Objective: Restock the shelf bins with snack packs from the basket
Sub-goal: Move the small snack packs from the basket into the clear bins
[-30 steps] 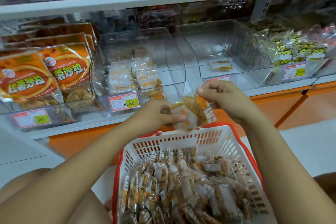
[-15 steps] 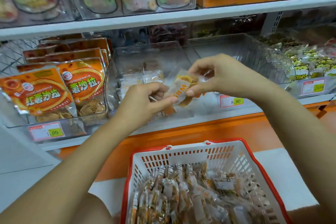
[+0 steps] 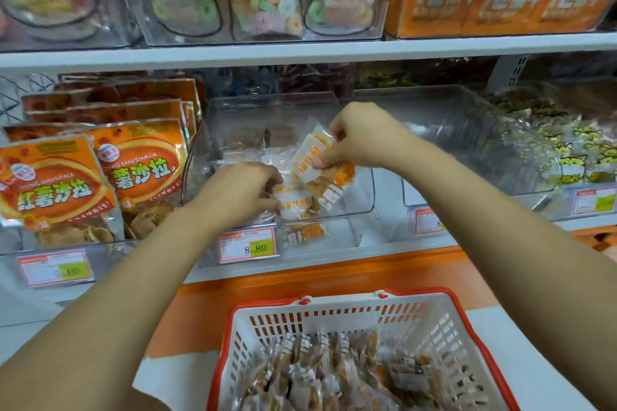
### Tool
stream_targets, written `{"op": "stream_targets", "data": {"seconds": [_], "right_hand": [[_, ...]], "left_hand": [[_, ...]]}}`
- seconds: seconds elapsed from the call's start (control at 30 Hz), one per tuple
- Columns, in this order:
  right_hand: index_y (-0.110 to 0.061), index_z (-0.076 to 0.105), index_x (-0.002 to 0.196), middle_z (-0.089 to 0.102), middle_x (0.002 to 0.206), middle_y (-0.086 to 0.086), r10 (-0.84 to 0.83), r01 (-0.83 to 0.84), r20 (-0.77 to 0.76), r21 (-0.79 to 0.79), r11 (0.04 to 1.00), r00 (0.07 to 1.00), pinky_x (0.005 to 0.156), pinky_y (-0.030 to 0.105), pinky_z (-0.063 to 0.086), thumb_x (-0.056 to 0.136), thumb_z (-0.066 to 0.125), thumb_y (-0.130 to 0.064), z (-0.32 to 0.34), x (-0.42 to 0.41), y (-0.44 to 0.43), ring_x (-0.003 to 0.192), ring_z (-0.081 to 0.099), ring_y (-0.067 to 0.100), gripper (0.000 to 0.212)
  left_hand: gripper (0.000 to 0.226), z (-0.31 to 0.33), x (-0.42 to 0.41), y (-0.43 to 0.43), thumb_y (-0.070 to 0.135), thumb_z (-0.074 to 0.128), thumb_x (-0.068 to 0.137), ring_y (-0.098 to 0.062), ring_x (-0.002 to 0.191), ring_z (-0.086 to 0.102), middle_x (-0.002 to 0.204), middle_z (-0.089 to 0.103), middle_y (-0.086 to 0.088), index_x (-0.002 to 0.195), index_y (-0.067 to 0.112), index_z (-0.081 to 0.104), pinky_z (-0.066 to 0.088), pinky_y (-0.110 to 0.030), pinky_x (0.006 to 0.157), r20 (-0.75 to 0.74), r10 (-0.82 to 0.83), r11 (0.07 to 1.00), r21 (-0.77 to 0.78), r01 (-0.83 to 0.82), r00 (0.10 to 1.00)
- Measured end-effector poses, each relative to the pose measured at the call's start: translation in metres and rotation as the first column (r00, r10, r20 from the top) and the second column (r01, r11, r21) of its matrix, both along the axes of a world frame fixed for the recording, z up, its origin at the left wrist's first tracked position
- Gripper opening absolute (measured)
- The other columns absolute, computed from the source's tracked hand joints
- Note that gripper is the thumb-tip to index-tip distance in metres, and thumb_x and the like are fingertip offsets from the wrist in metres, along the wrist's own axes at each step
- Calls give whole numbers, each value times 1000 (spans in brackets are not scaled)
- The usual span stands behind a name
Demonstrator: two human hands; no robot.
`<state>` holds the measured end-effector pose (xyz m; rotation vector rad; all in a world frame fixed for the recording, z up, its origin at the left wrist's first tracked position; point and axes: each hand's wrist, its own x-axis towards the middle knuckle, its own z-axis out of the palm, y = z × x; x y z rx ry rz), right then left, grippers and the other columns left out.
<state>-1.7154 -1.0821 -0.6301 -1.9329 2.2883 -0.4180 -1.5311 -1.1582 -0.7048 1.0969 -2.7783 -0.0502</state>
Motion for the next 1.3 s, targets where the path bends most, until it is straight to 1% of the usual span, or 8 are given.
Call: {"op": "stream_targets", "data": {"seconds": [0.17,0.37,0.57,0.73,0.9,1.03,1.17,1.3], "right_hand": [[4,66,80,67,67,11,4,-2,115,-18,1000,993,57,28,49,68,83,-41,0,-2,-13,59,60,20,49],[-1,62,82,71,74,16,12,-142,273,462,876,962,74,30,59,75,80,-14,-20,-2,-23,76,72,27,23],[-2,66,88,71,70,6,-19,-139,250,599,789,968,76,24,58,79,75,-8,-38,10,-30,66,68,15,14],[-13,55,61,57,39,-9,-70,-24,142,571,821,987,42,9,40,80,75,-18,-54,14,-28,33,51,0,28],[-9,58,72,64,48,-7,-129,-43,221,638,769,967,72,19,55,76,80,-18,-66,24,-27,44,62,2,24],[-10,50,66,54,36,-8,-150,19,201,537,843,968,35,10,35,80,76,-23,-64,25,-21,31,51,2,33],[-12,48,91,58,82,2,-199,35,340,432,901,919,76,29,49,71,83,-36,-60,22,-16,75,59,19,47],[-5,58,103,69,93,6,-151,62,240,343,937,959,81,31,54,78,77,-33,-42,20,-9,81,71,18,42]], "left_hand": [[42,-5,-8,-11,40,74,79,-14,94,61,103,67,6,116,24,63,50,-30,79,8,31,997,75,-32,999],[12,-17,-5,-14,29,72,82,-16,87,62,88,67,5,92,21,71,50,-29,76,-107,114,965,248,-84,988],[7,-22,-1,-13,18,71,83,-12,75,62,76,66,7,79,22,67,53,-33,76,-255,203,953,272,-131,945],[13,-19,-5,-10,12,71,84,-11,68,61,70,67,6,73,19,69,51,-23,63,-391,296,904,409,-124,872],[13,-15,-4,-8,14,69,86,-5,59,52,67,64,4,77,21,67,38,-17,53,-407,314,877,471,-98,858],[19,-12,0,-6,31,63,91,-12,74,64,81,71,0,88,15,72,47,-23,63,-398,245,885,463,-37,884],[39,-14,1,-6,46,77,72,-10,84,62,92,68,2,100,19,70,51,-26,72,-336,205,864,503,-8,919],[38,-17,-5,-5,40,80,72,-15,88,61,94,66,0,100,17,69,50,-31,75,-291,215,910,406,-83,932]]}}
